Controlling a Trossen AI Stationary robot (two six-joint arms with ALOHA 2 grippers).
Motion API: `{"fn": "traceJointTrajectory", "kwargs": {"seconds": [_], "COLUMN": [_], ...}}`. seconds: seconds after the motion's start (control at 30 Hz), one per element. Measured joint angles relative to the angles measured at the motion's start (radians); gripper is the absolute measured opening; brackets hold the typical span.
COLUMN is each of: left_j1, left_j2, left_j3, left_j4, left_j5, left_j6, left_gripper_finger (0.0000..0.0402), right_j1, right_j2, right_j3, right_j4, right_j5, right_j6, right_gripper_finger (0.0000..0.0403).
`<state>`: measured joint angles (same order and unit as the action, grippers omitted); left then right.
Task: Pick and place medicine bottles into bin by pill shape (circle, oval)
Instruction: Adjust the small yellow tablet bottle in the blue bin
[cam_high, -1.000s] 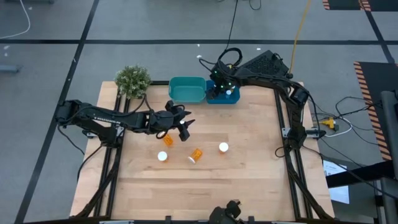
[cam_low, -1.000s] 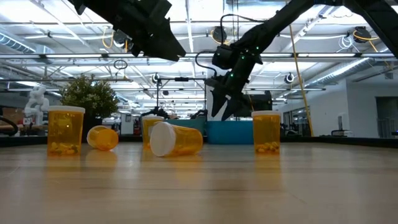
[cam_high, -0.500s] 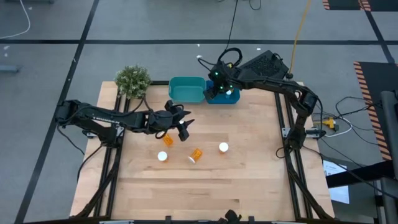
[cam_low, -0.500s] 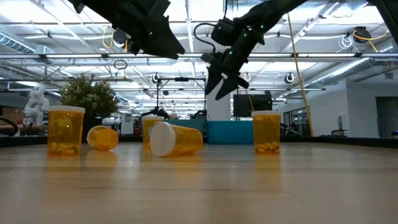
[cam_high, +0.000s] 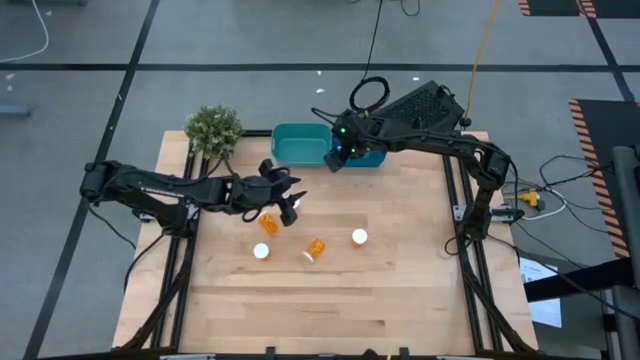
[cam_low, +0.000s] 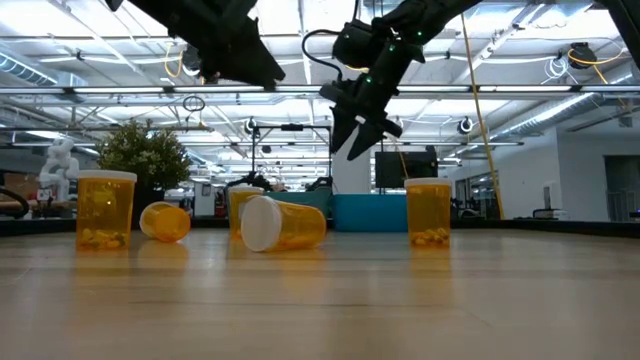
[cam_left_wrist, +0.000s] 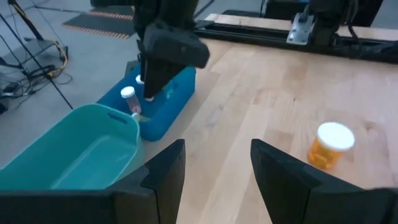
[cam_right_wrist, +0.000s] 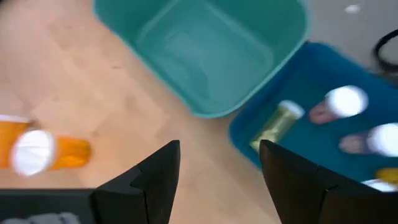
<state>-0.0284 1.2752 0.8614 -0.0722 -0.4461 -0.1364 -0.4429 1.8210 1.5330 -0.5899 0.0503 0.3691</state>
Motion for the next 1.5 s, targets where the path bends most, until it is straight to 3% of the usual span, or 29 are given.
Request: {"fn": "traceJointTrajectory", "kwargs": {"seconds": [0.2, 0.43, 0.6, 0.7, 1.1, 1.23, 1.37, 1.5], "left_j1": [0.006, 0.015, 0.068, 0.095, 0.153, 0.151, 0.151, 0.139], "left_j2": [-0.033, -0.123, -0.177, -0.213, -0.295, -0.295, -0.295, -0.299], "left_j3": [0.000, 0.000, 0.000, 0.000, 0.000, 0.000, 0.000, 0.000], "left_j4": [-0.025, -0.058, -0.078, -0.132, -0.328, -0.387, -0.425, -0.426], "left_j5": [-0.002, 0.097, -0.005, -0.059, -0.039, 0.063, 0.222, 0.327], "left_j6": [0.015, 0.047, 0.040, -0.034, -0.134, -0.226, -0.358, -0.434], "left_gripper_finger": [0.0186, 0.0186, 0.0186, 0.0186, 0.0186, 0.0186, 0.0186, 0.0186], "right_j1": [0.000, -0.003, -0.015, -0.016, 0.020, 0.027, 0.069, 0.084], "right_j2": [0.000, 0.000, 0.000, 0.000, 0.000, -0.029, -0.091, -0.145], "right_j3": [0.000, 0.000, -0.008, -0.009, -0.010, -0.011, -0.011, -0.011], "right_j4": [0.001, 0.033, 0.124, 0.123, 0.099, 0.057, 0.029, -0.009], "right_j5": [0.004, 0.035, 0.077, 0.049, -0.017, -0.156, -0.131, -0.115], "right_j6": [-0.070, -0.111, -0.139, -0.081, 0.252, 0.407, 0.530, 0.544], "right_gripper_finger": [0.0215, 0.0215, 0.0215, 0.0215, 0.0215, 0.0215, 0.0215, 0.0215]}}
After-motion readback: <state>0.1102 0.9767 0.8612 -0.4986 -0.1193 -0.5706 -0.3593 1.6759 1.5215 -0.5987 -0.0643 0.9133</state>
